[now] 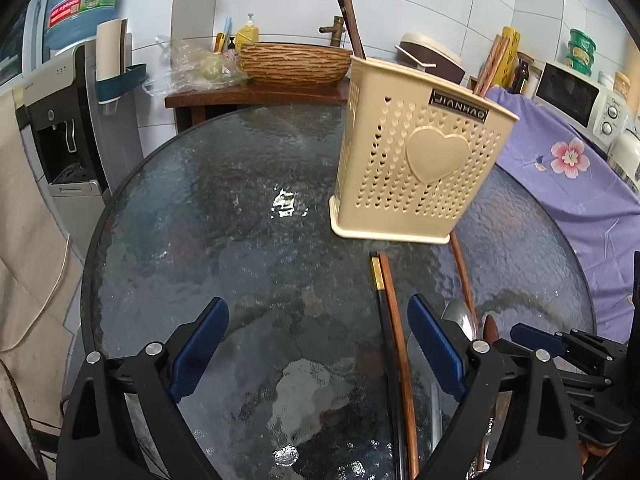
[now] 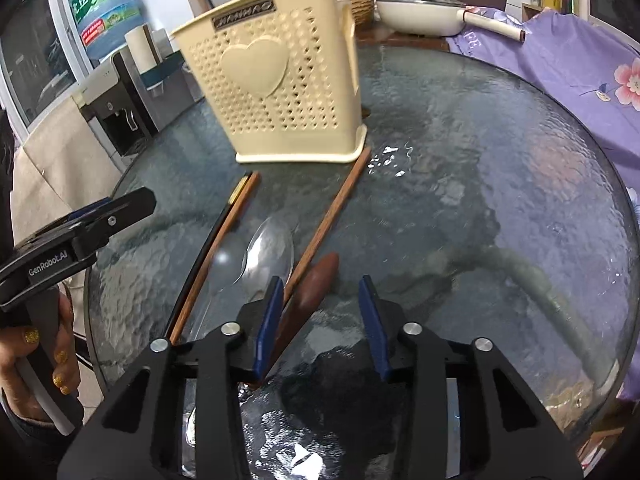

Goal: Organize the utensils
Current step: 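Withdraw both open tools down toward the remaining utensils on the table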

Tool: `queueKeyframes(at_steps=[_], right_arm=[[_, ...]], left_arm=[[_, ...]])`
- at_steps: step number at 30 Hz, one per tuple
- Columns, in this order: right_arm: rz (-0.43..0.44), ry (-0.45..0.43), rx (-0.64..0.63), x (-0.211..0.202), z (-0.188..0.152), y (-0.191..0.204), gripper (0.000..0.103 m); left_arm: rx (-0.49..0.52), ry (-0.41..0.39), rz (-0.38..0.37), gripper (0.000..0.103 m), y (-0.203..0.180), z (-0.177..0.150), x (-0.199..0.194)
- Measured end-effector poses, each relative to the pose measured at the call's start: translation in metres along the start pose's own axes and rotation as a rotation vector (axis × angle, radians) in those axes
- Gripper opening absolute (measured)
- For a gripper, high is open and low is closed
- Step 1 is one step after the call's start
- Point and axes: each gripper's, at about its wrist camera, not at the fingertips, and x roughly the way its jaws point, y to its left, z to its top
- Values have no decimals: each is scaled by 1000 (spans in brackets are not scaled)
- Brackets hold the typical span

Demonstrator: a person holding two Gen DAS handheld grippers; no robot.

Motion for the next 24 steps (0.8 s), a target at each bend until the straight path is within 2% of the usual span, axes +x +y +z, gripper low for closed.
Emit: queueKeyframes(at_steps=[5,16,24], right_arm=[[-3,17,3,5,-3,5,24],[-11,33,-25,7,4,4,23],[-32,34,-103,10,11,2,23]], left_arm=[[21,29,9,82,-2,-5,7],[88,83,6,74,-12,-12,19],[129,124,-7,64,-22,-14,29]])
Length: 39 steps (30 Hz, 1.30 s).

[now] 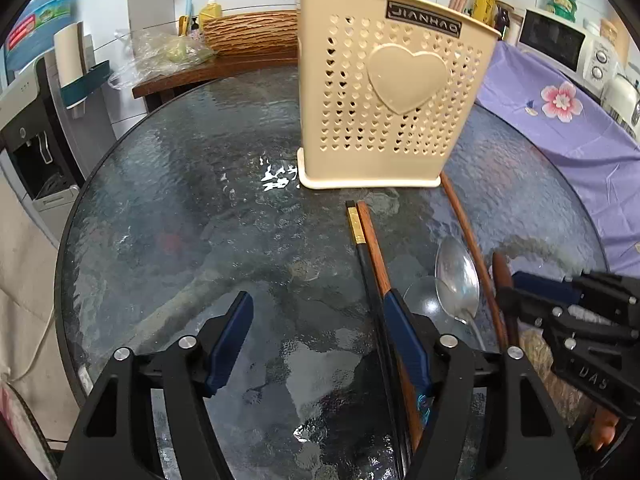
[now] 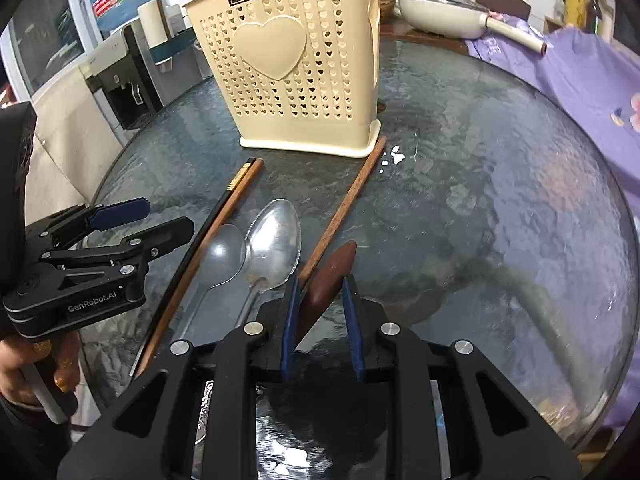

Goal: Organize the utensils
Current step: 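Withdraw both open tools down toward the remaining utensils on the table, then close the left tool on a black chopstick while the right tool grasps a wooden-handled spoon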

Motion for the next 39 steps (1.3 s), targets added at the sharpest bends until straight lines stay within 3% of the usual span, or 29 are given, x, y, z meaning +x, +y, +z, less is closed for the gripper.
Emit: queueKeyframes(at_steps=[12,22,29,39], right_arm=[[-18,10,-63,2,8,-8,23],[-22,49,24,8,15,-14,23],[-72,59,7,15,22,-4,23],[-28,39,65,16,23,-18,16]], left_arm=[[31,28,2,56,-8,0,11],[52,42,31,48,-16,20,26],[45,51,36,33,-15,32,33],[33,63,50,10,-13,43,41]])
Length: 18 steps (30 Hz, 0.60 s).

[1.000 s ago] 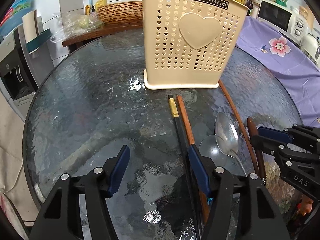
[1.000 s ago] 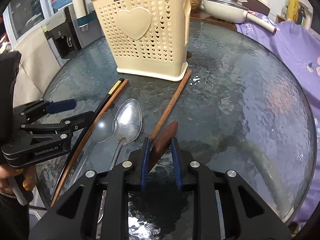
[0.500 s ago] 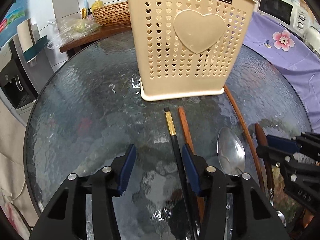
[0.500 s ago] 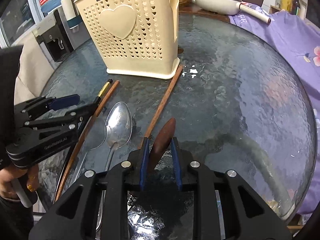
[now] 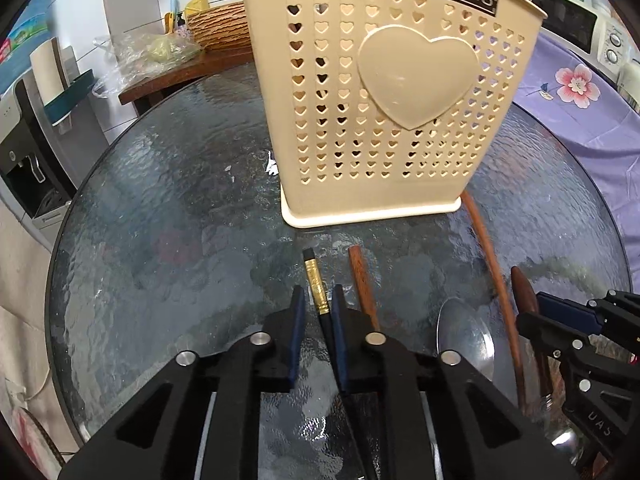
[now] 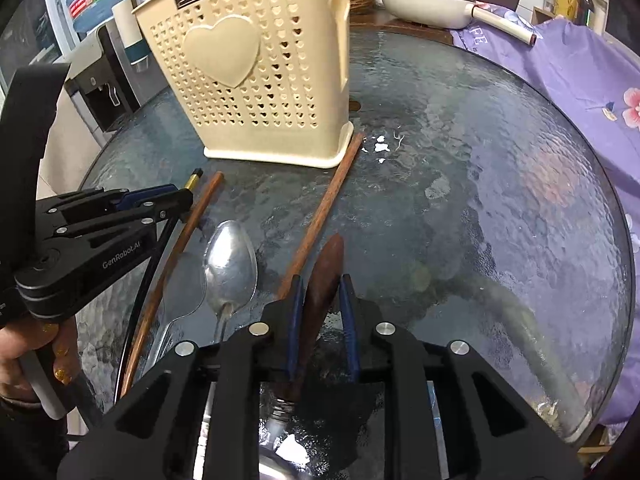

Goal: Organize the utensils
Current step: 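Close the left tool on a black chopstick while the right tool grasps a wooden-handled spoon, then lift the black chopstick and spoon and carry them above the holder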

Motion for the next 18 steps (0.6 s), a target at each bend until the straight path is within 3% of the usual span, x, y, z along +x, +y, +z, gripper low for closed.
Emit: queueKeyframes(at_steps=[11,18], right_arm=[[55,-27,81,-4,0,-21,16],[98,-113,120,-24,0,-33,16]], left_arm=[[-52,1,-33,7,7,3,2],[-100,-32,-79,7,16,7,-10]])
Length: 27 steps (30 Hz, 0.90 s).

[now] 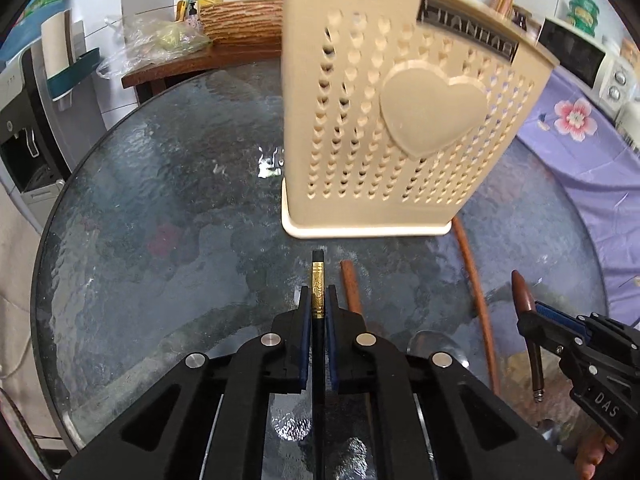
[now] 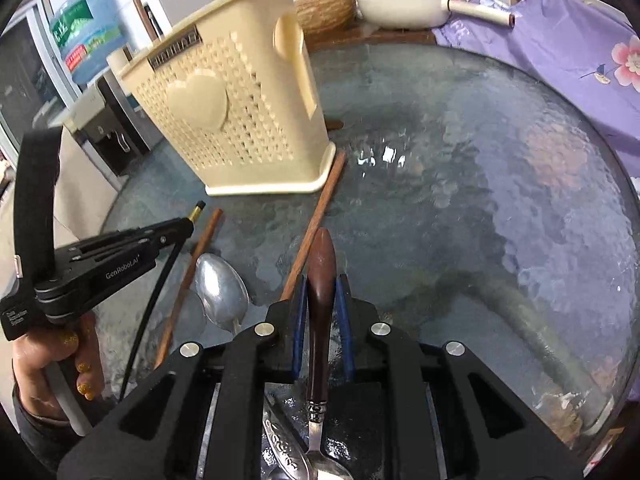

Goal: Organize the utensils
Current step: 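Lift the black chopstick and spoon and carry them above the holder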

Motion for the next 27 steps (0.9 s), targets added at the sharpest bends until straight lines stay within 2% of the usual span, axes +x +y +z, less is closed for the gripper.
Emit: queueKeyframes(at_steps=[5,16,27], right_arm=[[13,-94,4,-24,6,-6,16],[54,-221,-9,-55,5,-8,16],[38,-360,-68,-94,1,7,15]], left_arm=[[-25,-67,-30,7,6,6,-26],[-39,-174,-63,7,1,8,-72],[-47,-277,-88,7,0,9,-109]])
